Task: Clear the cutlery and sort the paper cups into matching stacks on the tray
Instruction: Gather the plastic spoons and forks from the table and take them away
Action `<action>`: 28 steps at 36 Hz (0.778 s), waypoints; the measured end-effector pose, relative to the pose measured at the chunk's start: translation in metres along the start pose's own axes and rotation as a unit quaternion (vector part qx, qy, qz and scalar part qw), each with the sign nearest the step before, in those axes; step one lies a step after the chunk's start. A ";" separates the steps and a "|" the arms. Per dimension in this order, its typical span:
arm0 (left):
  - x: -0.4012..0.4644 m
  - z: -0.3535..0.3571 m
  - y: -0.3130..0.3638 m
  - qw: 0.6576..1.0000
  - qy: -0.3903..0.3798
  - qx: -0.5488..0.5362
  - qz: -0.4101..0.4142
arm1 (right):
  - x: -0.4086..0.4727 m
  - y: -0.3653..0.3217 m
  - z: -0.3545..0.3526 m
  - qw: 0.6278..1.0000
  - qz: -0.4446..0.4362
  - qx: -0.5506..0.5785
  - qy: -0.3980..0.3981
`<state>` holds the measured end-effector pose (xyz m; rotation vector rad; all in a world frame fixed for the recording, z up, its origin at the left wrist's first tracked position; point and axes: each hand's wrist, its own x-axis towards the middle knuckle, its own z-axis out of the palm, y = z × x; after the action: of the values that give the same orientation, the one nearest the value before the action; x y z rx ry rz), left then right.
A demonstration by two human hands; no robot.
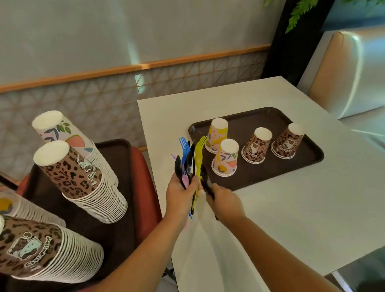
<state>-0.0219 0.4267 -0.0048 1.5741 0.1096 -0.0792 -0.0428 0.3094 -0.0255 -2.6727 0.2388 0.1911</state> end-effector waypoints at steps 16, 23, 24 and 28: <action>-0.086 0.142 0.019 0.993 -0.116 -0.019 -0.004 | -0.086 0.126 -0.088 0.916 0.108 0.356 0.147; -0.140 0.229 0.007 0.982 -0.187 0.034 -0.011 | -0.145 0.201 -0.122 0.795 0.140 0.564 0.176; -0.148 0.242 0.005 0.979 -0.199 0.041 -0.011 | -0.153 0.212 -0.126 0.783 0.143 0.578 0.180; -0.184 0.292 -0.005 0.969 -0.238 0.068 -0.010 | -0.188 0.260 -0.141 0.733 0.183 0.622 0.207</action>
<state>-0.1995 0.1314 0.0099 1.6495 -0.2625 -0.4867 -0.2638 0.0426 0.0228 -1.2495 0.7251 -0.3570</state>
